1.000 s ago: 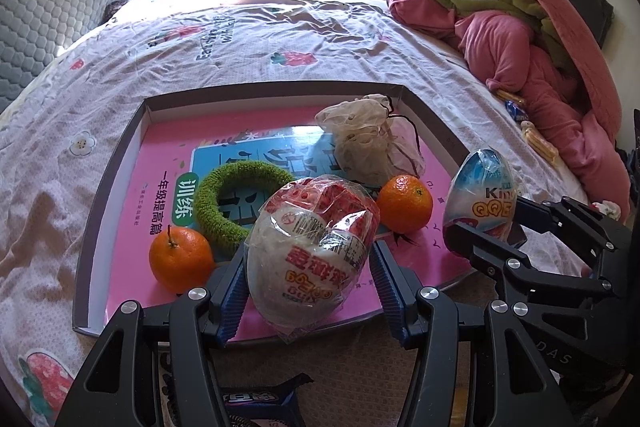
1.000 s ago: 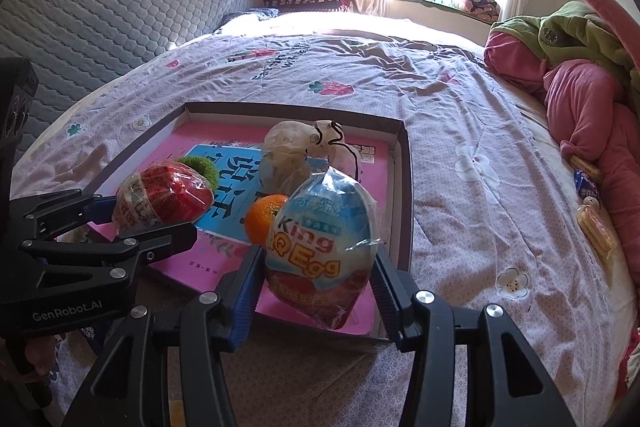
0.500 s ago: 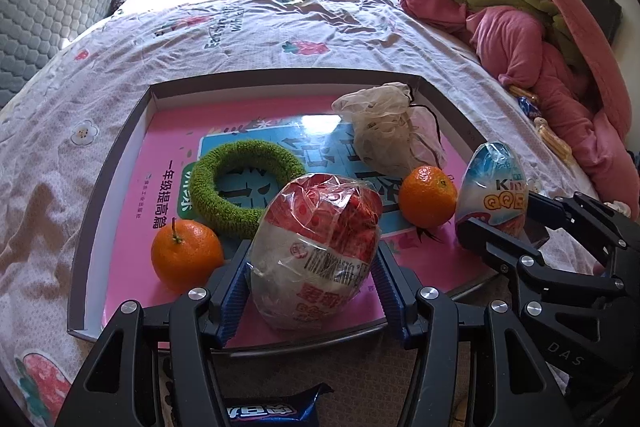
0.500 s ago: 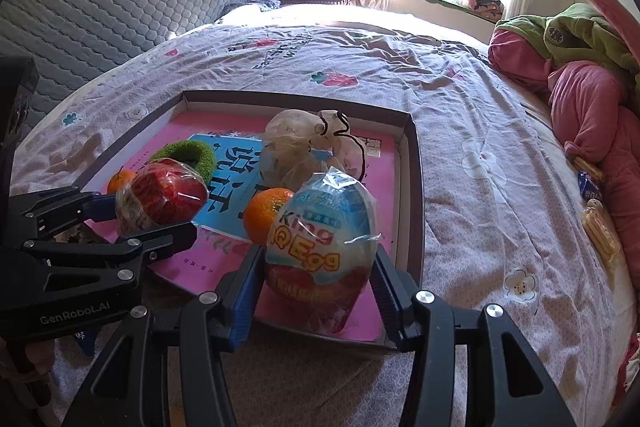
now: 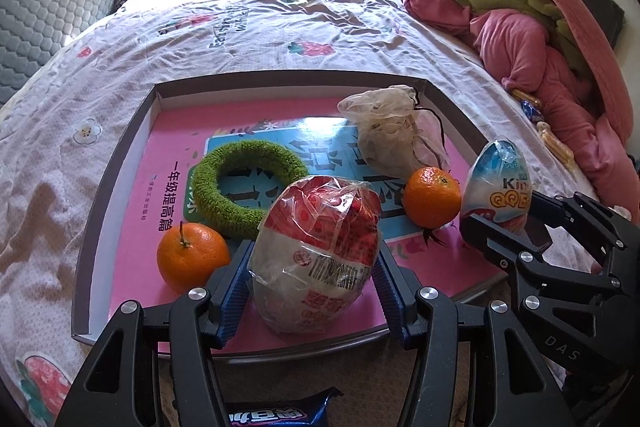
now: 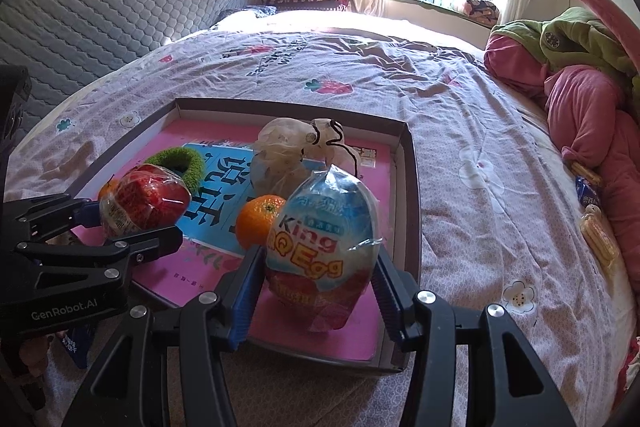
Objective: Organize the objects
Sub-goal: 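Lower both held eggs into the tray beside the oranges, then open both tools to release the eggs in the tray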
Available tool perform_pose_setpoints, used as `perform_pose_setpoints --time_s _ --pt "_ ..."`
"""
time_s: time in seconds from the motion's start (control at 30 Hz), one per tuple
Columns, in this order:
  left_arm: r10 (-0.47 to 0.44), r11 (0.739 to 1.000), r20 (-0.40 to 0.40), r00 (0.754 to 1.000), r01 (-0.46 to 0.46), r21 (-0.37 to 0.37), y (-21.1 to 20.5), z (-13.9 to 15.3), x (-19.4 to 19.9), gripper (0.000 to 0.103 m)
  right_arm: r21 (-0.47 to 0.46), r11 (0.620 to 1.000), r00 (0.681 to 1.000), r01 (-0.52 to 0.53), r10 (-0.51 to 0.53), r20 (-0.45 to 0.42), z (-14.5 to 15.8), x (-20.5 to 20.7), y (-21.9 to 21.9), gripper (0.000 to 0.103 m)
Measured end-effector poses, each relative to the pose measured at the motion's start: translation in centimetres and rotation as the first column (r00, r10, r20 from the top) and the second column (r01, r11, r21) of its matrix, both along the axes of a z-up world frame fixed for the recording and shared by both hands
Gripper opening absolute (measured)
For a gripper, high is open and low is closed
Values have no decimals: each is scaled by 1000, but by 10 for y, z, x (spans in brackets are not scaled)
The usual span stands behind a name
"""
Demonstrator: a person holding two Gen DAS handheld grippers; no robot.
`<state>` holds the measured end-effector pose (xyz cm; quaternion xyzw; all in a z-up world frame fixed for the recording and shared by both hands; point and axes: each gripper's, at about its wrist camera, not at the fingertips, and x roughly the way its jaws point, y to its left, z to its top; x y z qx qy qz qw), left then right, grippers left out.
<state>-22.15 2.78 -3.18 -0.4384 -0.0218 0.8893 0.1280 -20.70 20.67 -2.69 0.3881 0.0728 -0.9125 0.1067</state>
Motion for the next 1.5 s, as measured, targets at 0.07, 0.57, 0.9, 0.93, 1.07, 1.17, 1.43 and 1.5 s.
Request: perform_pose_setpoints --time_s 0.07,0.57,0.9,0.93,1.07,1.17,1.43,1.5 --pt "-9 1000 -2 1000 9 3 2 1 1 59 0 1000 1000 -3 3 2 0 1 -1 53" --pt "-23 1000 7 1000 23 17 5 1 2 59 32 999 1000 -5 5 1 -4 0 -4 56" --pt "-14 999 -12 1000 14 37 3 11 3 61 21 1000 1000 5 -4 -31 5 3 -2 63" --pt "-13 999 -13 1000 14 39 2 12 3 62 18 1000 999 5 -5 -33 5 3 -1 63" --pt "-14 999 -20 1000 15 45 2 15 5 65 17 1000 999 11 -10 -34 7 4 0 64" --pt "-15 999 -25 1000 16 45 2 17 6 66 16 1000 999 13 -12 -45 9 4 0 64" --pt "-13 999 -39 999 15 49 1 25 9 68 8 1000 997 28 -27 -66 14 3 4 67" --pt "-16 999 -45 999 18 47 2 28 10 69 5 999 997 32 -31 -74 16 3 5 68"
